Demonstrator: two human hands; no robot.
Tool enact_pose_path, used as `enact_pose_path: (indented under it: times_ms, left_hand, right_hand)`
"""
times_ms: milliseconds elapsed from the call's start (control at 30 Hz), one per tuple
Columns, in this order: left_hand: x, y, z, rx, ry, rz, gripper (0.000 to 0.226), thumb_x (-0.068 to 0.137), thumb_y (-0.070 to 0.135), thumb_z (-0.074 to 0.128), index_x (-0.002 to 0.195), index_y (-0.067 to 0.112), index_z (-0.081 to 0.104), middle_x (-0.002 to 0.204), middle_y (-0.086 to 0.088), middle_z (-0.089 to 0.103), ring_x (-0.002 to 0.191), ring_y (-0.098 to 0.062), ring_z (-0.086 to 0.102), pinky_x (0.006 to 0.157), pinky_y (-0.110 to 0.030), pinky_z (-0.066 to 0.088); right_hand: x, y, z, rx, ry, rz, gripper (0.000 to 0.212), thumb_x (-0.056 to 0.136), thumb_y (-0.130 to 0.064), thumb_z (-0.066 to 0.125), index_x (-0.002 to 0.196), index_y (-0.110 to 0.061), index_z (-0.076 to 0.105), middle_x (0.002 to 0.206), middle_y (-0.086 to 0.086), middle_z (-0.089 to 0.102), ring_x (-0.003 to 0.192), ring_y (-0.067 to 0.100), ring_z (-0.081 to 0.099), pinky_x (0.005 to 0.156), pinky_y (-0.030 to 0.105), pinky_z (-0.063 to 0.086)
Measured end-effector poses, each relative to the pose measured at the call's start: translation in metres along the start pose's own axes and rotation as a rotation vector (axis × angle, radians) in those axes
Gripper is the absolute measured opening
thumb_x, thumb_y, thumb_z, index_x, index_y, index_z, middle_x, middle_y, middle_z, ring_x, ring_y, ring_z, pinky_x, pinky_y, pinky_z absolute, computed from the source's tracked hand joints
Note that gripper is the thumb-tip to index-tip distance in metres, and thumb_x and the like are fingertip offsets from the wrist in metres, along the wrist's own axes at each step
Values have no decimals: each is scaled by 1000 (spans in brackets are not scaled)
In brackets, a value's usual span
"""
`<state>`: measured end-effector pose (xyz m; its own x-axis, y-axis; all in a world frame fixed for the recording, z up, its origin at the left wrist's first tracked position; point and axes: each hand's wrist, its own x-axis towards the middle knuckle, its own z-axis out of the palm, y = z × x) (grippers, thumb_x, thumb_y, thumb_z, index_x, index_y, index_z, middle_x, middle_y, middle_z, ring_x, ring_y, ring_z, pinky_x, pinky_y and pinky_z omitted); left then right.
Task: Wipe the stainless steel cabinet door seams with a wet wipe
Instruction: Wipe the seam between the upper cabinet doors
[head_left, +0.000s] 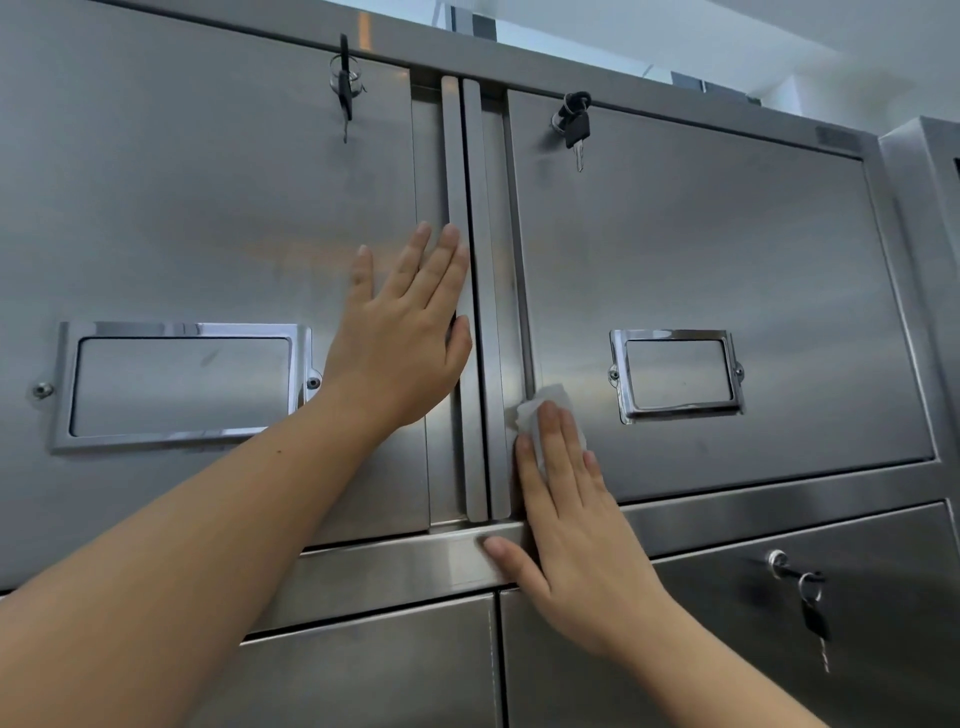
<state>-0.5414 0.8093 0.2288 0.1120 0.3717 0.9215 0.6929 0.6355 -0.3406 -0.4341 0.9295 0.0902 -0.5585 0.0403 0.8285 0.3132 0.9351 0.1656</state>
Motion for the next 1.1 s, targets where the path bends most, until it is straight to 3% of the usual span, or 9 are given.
enact_pose_path:
  times_ms: [333,500,667,1100]
  left_hand:
    - [0,-1,0,-50,67,-75,62,90,35,14,148,15,11,156,2,0,143,-13,-6,112,-44,-7]
    - [0,-1,0,-72,81,-78,60,90,33,15,148,17,14,155,4,2,142,-11,-6,112,-42,-7]
    - [0,-2,2,-62,100,-67,67,86,39,0,148,17,12,151,6,-7,139,-8,-13,112,-41,-9]
    - [-1,-1,1,-68,126,-40,59,89,39,8,144,17,11,153,0,6,142,-18,-2,111,-44,-3]
  right_hand:
    - [71,17,-29,-34,121,-23,85,80,-67,0,141,-15,-28,141,3,-46,133,15,-38,107,25,-27]
    - [99,24,-42,-37,170,-42,84,81,-65,5,144,-15,-20,142,3,-43,135,15,-36,106,25,-25]
    - [127,31,-54,-53,234,-47,79,88,-61,13,144,-16,-19,143,4,-39,138,17,-30,110,28,-17]
    - [190,41,-85,-87,271,-10,68,98,-48,19,149,-8,-3,153,13,-24,140,22,-24,112,32,-14]
